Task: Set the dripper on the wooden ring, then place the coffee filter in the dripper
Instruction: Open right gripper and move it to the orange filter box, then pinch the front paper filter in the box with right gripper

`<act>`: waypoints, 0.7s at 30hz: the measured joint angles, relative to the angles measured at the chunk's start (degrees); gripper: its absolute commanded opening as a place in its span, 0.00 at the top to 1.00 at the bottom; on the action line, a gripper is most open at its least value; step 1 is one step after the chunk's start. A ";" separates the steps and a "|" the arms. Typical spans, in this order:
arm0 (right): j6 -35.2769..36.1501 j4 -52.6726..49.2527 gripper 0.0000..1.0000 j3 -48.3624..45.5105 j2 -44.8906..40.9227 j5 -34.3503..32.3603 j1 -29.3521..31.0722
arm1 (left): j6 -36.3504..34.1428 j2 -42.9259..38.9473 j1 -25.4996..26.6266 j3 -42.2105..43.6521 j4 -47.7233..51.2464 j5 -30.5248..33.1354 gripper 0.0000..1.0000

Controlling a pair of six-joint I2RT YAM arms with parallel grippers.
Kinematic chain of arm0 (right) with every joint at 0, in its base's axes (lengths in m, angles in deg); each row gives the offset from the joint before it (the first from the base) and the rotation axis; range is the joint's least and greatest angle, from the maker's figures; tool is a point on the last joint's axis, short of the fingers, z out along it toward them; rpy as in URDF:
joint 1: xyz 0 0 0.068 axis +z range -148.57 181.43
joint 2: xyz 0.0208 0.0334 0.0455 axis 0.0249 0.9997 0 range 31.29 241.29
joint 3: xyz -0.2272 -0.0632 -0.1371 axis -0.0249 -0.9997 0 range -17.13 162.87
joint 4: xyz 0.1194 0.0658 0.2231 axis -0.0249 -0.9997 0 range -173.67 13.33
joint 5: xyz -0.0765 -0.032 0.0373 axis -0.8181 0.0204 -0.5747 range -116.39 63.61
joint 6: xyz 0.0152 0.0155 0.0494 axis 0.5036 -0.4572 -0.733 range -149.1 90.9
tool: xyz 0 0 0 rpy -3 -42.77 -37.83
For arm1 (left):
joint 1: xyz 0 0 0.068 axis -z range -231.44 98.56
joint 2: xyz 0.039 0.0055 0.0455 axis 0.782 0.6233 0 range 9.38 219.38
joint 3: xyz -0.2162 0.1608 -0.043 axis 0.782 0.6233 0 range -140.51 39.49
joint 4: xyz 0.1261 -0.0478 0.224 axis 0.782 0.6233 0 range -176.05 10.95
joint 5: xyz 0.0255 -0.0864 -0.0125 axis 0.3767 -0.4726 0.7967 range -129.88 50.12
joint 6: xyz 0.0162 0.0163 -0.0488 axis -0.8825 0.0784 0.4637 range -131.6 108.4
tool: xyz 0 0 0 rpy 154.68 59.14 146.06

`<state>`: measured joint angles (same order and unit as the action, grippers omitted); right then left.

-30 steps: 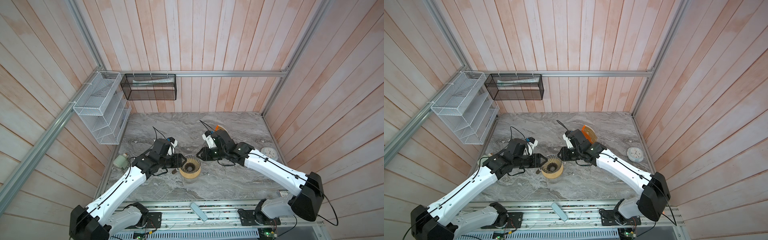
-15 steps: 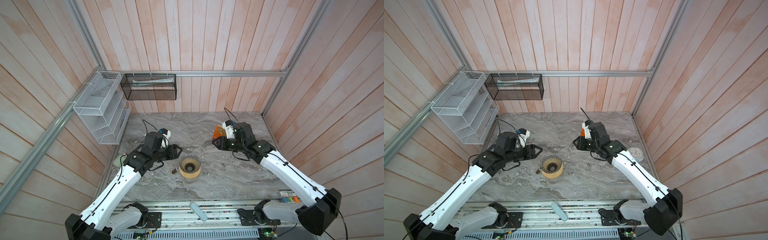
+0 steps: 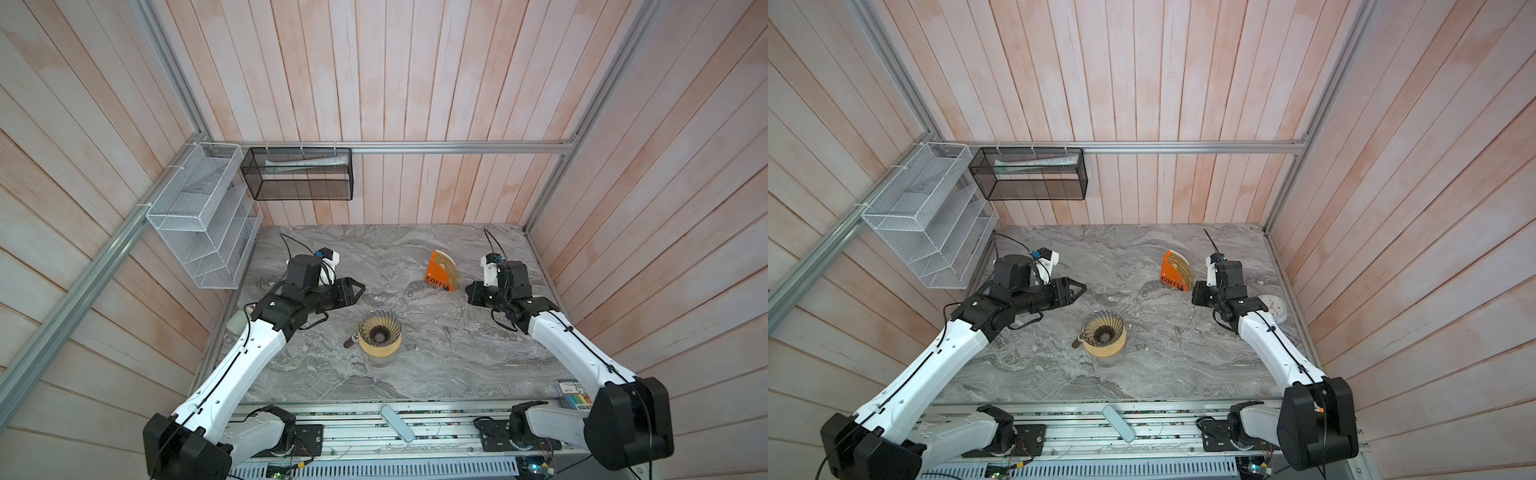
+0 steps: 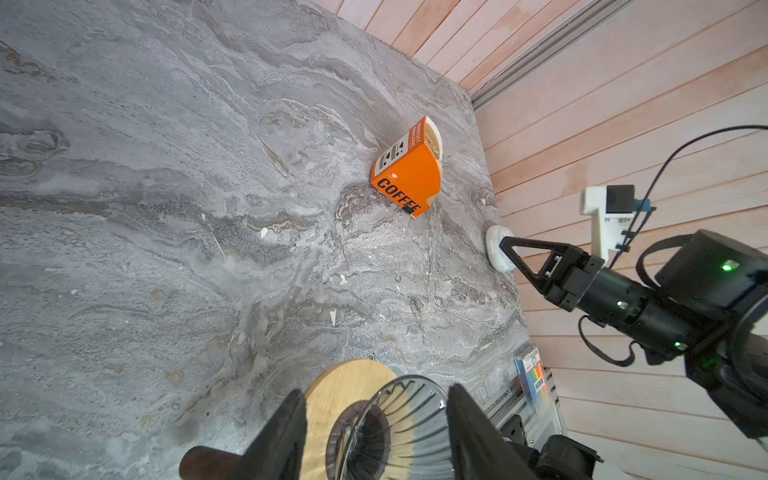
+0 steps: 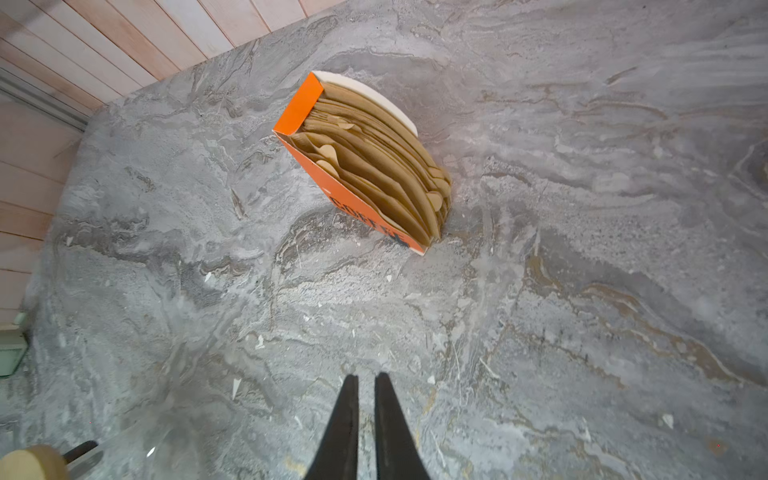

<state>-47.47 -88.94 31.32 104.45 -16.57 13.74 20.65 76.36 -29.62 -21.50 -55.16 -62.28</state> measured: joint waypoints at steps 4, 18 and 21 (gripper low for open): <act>3.48 4.98 0.86 -0.17 4.94 -2.40 -0.04 | 0.17 1.73 -0.55 0.15 -1.99 -1.33 0.44; 8.09 12.96 0.77 4.02 19.80 -3.15 -0.11 | 0.37 3.48 -2.01 2.36 -5.35 -3.76 0.44; 8.68 13.68 0.77 5.29 21.14 -3.15 -0.11 | 0.39 3.61 -2.34 2.97 -5.77 -4.24 0.44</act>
<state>-38.79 -75.26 36.61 125.59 -19.72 13.63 21.04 79.97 -31.96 -18.53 -60.93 -66.52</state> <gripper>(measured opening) 0.228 0.562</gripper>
